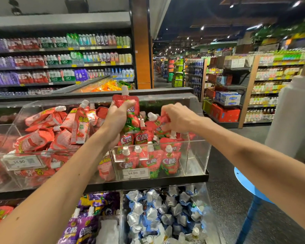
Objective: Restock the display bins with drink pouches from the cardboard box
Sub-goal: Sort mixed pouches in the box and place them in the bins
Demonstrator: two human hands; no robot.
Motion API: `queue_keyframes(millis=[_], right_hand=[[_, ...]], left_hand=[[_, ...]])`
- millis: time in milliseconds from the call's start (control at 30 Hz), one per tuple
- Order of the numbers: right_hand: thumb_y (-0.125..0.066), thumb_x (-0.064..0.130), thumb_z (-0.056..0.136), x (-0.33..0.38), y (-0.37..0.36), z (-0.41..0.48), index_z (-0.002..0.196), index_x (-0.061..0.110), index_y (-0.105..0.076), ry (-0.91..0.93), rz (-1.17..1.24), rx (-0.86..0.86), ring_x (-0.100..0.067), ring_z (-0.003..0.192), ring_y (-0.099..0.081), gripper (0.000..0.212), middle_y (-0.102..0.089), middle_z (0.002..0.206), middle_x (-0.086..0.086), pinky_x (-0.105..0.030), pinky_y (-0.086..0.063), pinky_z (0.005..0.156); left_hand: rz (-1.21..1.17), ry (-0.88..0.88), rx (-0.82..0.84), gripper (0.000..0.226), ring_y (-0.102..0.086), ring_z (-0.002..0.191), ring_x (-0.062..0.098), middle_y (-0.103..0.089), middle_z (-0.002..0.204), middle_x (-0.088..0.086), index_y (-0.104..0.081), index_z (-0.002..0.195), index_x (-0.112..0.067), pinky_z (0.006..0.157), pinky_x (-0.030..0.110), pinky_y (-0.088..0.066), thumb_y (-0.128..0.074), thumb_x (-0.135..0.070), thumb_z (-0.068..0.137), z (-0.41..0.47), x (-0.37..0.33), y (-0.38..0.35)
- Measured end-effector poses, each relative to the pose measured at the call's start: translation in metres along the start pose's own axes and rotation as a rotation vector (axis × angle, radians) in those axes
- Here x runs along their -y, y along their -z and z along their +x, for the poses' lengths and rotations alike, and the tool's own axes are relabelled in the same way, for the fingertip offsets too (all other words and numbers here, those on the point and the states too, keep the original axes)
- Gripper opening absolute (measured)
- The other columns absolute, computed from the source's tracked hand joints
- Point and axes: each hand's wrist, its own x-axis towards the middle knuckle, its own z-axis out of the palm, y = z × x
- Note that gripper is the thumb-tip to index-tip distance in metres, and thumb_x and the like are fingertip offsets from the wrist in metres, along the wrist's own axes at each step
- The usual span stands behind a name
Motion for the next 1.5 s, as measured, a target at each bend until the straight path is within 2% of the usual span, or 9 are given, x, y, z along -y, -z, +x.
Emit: queue_keyframes(millis=[67,200,333,567,733,833,900,1200,1500], right_hand=[[-0.070,0.013,0.090,-0.007,-0.018,0.005,0.109,0.008,-0.052,-0.020,-0.096,0.055,-0.028,0.086,-0.058,0.027,-0.061,0.103,-0.008,-0.037,-0.045,0.067],[-0.054,0.004,0.096,-0.012,-0.036,0.016,0.132,0.004,-0.051,-0.132,-0.059,0.078,-0.034,0.111,-0.059,0.037,-0.059,0.129,-0.016,-0.035,-0.049,0.076],[-0.047,-0.004,0.095,-0.002,-0.034,0.018,0.136,-0.002,-0.048,-0.187,-0.163,0.140,-0.034,0.112,-0.060,0.041,-0.058,0.129,-0.019,-0.032,-0.044,0.072],[-0.053,0.009,0.096,0.017,-0.040,0.018,0.134,0.006,-0.050,-0.177,-0.510,-0.001,-0.031,0.116,-0.049,0.037,-0.050,0.128,-0.016,-0.037,-0.045,0.089],[-0.061,0.011,0.093,0.027,-0.016,0.011,0.120,0.000,-0.049,-0.148,-0.192,-0.141,-0.032,0.104,-0.057,0.031,-0.058,0.119,-0.019,-0.037,-0.047,0.079],[-0.076,0.033,0.085,0.043,-0.010,0.013,0.111,0.000,-0.061,-0.033,0.257,0.001,-0.029,0.090,-0.067,0.044,-0.070,0.102,-0.015,-0.044,-0.057,0.077],[-0.080,0.038,0.080,0.055,-0.018,0.016,0.108,0.008,-0.066,-0.031,0.387,0.029,-0.022,0.083,-0.067,0.043,-0.071,0.097,-0.008,-0.036,-0.055,0.068],[-0.076,0.024,0.087,0.064,-0.039,0.035,0.111,0.013,-0.056,-0.029,0.475,-0.102,-0.015,0.079,-0.058,0.034,-0.059,0.092,0.003,-0.026,-0.044,0.062],[-0.072,0.025,0.091,0.057,-0.062,0.042,0.141,0.007,-0.040,-0.041,0.339,0.080,-0.029,0.112,-0.057,0.062,-0.058,0.124,-0.012,-0.035,-0.045,0.085]], left_hand=[[-0.052,0.009,0.006,0.022,-0.061,0.045,0.008,-0.064,0.053,-0.002,-0.043,0.119,-0.007,0.044,0.020,-0.050,-0.046,-0.019,0.101,-0.002,0.002,0.000],[-0.015,-0.025,-0.074,0.011,-0.062,0.054,0.013,-0.057,0.075,0.004,-0.049,0.107,-0.011,0.053,0.026,-0.053,-0.046,-0.013,0.097,-0.002,0.007,0.002],[0.123,-0.082,-0.121,0.008,-0.063,0.080,0.026,-0.061,0.086,0.005,-0.050,0.091,-0.022,0.082,0.047,-0.055,-0.054,-0.017,0.096,0.004,0.012,0.006],[0.243,-0.191,-0.025,0.009,-0.071,0.092,0.025,-0.071,0.099,0.009,-0.061,0.099,-0.024,0.082,0.044,-0.060,-0.063,-0.015,0.097,-0.009,0.007,0.017],[0.428,-0.253,-0.094,0.026,-0.071,0.086,0.011,-0.074,0.090,-0.004,-0.071,0.098,-0.025,0.076,0.029,-0.058,-0.081,-0.009,0.080,-0.007,0.006,0.035],[0.559,-0.268,-0.133,0.030,-0.070,0.084,0.014,-0.073,0.090,-0.002,-0.074,0.101,-0.019,0.074,0.031,-0.059,-0.087,-0.013,0.074,0.000,0.006,0.039],[0.678,-0.299,-0.117,0.031,-0.070,0.081,0.013,-0.074,0.088,-0.002,-0.073,0.099,-0.019,0.072,0.031,-0.059,-0.089,-0.017,0.073,0.005,0.008,0.039],[1.123,-0.468,-0.165,0.027,-0.067,0.088,0.024,-0.073,0.094,0.006,-0.071,0.100,-0.018,0.082,0.043,-0.057,-0.082,-0.033,0.081,0.024,0.011,0.046],[1.654,-0.438,-0.117,0.042,-0.050,0.111,0.027,-0.065,0.113,0.004,-0.068,0.120,-0.020,0.090,0.041,-0.043,-0.061,-0.050,0.093,0.025,0.033,0.043]])
